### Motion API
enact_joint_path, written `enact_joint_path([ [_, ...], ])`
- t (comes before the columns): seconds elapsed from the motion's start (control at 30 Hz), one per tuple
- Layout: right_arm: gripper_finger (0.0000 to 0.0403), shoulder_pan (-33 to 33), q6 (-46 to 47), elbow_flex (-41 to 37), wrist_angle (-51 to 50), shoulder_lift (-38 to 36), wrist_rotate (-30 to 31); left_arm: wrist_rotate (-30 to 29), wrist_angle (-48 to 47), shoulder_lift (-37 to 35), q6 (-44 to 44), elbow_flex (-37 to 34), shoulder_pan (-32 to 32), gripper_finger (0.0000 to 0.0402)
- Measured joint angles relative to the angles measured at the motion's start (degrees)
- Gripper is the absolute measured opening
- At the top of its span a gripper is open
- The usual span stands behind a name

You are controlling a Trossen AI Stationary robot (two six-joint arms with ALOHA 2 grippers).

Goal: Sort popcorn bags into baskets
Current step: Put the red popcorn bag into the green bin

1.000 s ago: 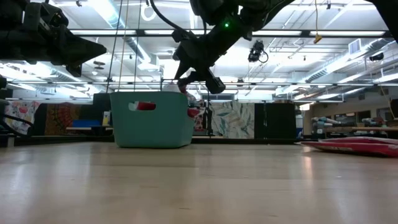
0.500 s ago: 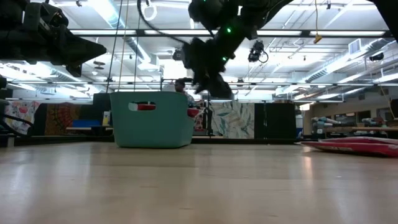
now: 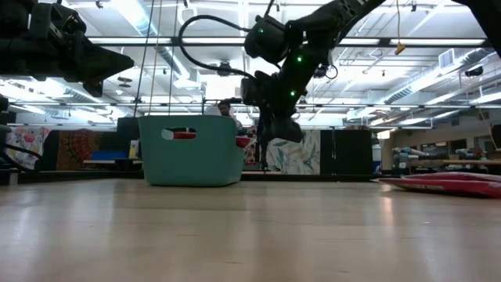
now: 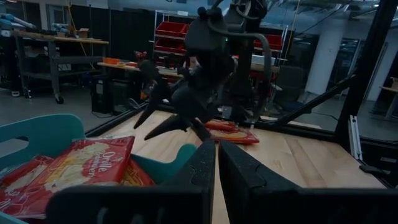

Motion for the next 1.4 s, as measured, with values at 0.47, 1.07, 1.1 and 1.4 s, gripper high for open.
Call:
enact_joint_path([
  [0.47,0.0132,-2.0,-11.0,-5.7,16.6,0.0,-4.7,0.0,0.0,0.0,0.1,0.0,0.0,0.0025],
  [1.07,0.0048,-5.1,-19.4,-11.7,31.8,0.0,-8.5,0.0,0.0,0.0,0.1,0.0,0.0,0.0025],
  [1.1,0.0026,-5.1,-19.4,-11.7,31.9,0.0,-8.4,0.0,0.0,0.0,0.2,0.0,0.0,0.0025],
  [1.4,0.0006,-3.6,-24.4,-9.5,38.8,0.0,-2.1,0.0,0.0,0.0,0.1,0.0,0.0,0.0025],
])
